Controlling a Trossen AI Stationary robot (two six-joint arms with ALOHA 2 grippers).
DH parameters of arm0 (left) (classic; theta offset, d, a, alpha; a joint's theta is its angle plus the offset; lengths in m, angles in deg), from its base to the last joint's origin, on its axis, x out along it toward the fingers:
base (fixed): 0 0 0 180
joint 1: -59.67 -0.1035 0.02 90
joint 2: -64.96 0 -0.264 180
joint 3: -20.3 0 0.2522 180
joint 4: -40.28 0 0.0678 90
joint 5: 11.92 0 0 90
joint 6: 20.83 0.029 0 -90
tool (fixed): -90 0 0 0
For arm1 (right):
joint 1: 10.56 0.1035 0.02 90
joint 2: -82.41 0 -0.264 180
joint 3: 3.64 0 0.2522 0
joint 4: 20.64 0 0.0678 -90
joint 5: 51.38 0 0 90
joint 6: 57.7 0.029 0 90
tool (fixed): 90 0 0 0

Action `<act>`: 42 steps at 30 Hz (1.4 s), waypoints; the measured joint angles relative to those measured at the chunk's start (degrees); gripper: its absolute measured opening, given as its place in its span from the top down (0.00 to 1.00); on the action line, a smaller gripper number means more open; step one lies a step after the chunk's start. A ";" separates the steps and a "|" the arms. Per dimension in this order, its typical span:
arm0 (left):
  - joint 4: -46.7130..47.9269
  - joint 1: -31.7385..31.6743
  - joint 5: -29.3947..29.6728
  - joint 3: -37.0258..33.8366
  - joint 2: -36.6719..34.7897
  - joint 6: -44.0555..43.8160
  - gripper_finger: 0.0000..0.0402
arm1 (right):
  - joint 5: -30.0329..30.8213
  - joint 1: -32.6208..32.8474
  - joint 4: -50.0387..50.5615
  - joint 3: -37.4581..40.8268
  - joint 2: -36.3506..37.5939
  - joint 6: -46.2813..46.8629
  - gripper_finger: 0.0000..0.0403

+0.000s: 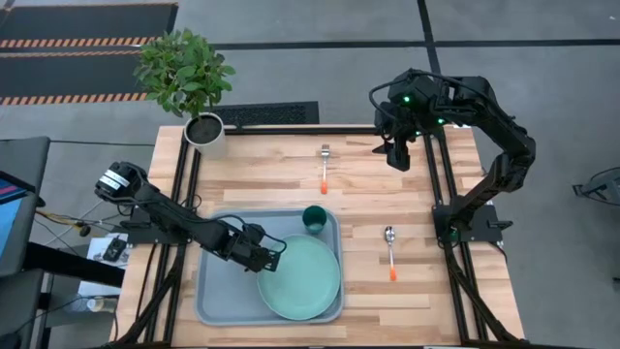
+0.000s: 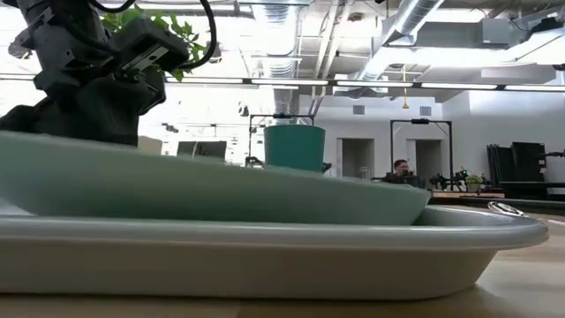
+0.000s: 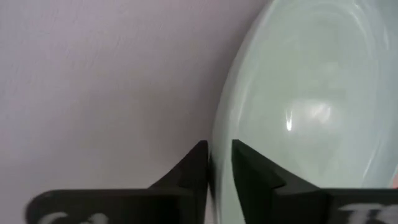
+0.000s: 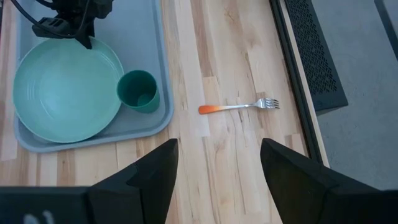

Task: Pick and place plate/cup/fork/spoon on tray
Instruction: Put the green plate to the bottom of the green cup on the blue serving tray, then put the orange fork to the left side of the green plate on the blue serving tray

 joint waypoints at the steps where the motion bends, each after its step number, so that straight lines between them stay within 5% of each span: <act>1: -0.27 0.00 -0.05 0.00 0.01 0.00 0.82 | 0.00 -0.01 -0.01 0.00 0.00 0.00 0.37; 16: -2.48 -0.04 -3.30 0.02 -0.16 -3.76 0.54 | 0.00 0.01 -1.41 0.00 0.00 -0.09 0.37; 28: 2.71 -1.39 -4.14 0.02 -5.65 -4.12 0.51 | 0.00 -0.01 -1.32 0.00 -0.02 0.00 0.37; 42: 13.29 -3.82 1.79 0.02 -18.11 -5.32 0.51 | 0.04 -0.01 -3.51 0.00 -0.27 1.98 0.37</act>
